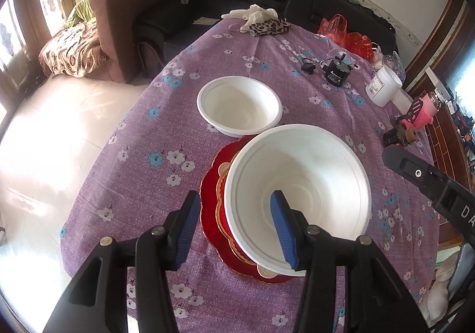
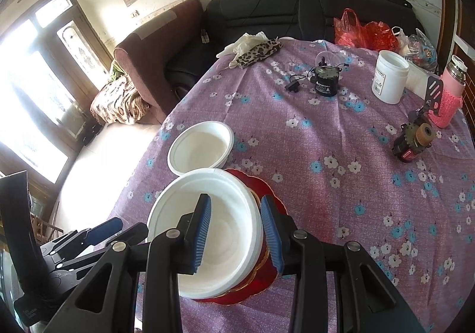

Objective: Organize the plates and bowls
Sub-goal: 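Move both open grippers toward the remaining small white bowl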

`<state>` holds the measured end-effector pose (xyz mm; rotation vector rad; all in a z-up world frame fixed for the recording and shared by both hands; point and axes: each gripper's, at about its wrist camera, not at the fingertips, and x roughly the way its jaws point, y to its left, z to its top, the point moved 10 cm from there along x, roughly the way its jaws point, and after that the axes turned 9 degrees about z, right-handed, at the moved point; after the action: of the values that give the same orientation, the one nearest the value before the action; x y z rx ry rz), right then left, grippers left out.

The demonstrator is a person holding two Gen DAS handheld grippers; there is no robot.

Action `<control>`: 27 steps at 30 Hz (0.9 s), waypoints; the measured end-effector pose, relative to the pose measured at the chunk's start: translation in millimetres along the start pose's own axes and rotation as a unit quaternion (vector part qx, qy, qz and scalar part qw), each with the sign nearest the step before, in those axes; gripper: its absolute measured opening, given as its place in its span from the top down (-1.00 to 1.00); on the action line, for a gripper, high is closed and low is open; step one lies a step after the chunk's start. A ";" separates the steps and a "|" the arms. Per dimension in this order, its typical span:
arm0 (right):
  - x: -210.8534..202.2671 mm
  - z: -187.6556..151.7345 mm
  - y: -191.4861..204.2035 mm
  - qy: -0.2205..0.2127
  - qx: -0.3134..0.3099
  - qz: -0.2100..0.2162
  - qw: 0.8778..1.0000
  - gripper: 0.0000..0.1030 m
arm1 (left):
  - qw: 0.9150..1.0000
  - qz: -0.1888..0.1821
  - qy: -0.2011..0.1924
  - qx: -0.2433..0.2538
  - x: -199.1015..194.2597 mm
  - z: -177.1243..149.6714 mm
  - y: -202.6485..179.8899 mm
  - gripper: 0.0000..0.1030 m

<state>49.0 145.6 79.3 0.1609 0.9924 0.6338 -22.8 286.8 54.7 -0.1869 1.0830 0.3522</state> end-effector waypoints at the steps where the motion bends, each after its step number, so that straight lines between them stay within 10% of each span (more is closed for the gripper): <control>1: 0.1 0.7 -0.6 -0.001 0.000 0.000 1.000 0.25 | 1.000 0.001 -0.001 0.000 -0.6 0.4 0.8 0.05; 27: 19.5 26.5 18.0 0.012 -0.023 -0.017 1.000 0.09 | 0.998 0.018 0.012 -0.066 27.5 30.1 88.9 -0.27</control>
<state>70.5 175.3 87.0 0.0964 1.0008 0.6279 -19.2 384.1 46.0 -0.2900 1.0881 0.4562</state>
